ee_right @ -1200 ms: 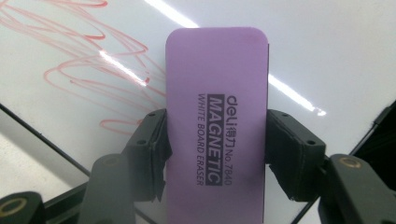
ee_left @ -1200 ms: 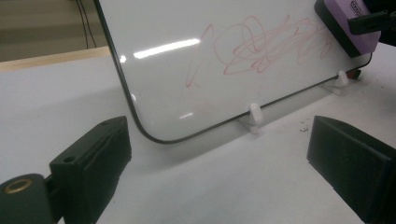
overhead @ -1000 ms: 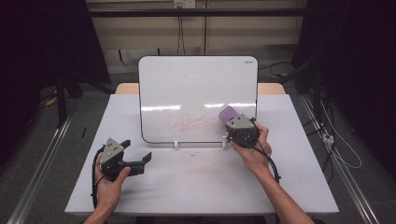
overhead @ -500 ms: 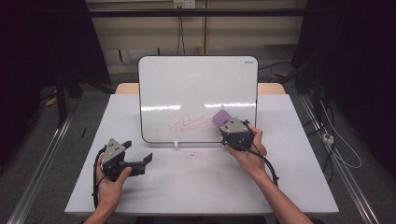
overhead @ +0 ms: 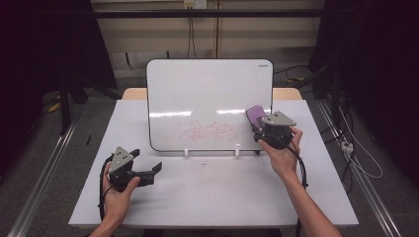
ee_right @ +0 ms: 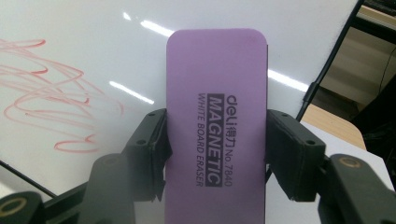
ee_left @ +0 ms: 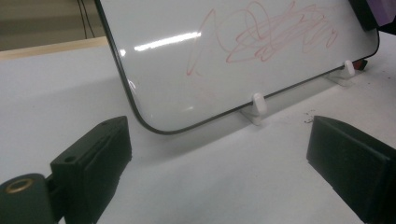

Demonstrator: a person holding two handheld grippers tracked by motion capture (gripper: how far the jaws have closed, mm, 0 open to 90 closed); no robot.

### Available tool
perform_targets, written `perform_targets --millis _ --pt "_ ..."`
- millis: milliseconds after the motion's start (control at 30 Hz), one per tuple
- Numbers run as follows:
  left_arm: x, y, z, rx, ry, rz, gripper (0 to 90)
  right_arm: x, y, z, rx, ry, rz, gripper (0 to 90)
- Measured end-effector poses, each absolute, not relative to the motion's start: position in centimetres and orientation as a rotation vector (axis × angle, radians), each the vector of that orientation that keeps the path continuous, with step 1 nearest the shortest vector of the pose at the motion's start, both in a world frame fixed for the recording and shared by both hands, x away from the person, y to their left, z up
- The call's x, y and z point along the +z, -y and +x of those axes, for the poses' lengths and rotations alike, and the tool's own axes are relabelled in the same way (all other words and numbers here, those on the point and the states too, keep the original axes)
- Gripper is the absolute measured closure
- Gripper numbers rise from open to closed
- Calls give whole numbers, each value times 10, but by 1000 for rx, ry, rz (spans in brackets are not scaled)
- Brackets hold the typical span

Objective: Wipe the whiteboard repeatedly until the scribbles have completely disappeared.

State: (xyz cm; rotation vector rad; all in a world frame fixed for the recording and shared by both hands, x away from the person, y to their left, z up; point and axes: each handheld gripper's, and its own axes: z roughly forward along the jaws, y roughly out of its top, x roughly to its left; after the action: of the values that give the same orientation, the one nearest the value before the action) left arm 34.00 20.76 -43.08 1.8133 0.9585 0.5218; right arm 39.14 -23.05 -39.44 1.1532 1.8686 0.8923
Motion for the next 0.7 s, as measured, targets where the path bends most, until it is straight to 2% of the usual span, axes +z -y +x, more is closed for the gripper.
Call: perform_targets --millis 600,700 --pt "-431 -208 340 513 -948 1815 63 -417 171 379 789 -2001 929 422" --pt "-431 -209 340 516 -951 1816 63 -414 174 382 801 -1986 942 422"
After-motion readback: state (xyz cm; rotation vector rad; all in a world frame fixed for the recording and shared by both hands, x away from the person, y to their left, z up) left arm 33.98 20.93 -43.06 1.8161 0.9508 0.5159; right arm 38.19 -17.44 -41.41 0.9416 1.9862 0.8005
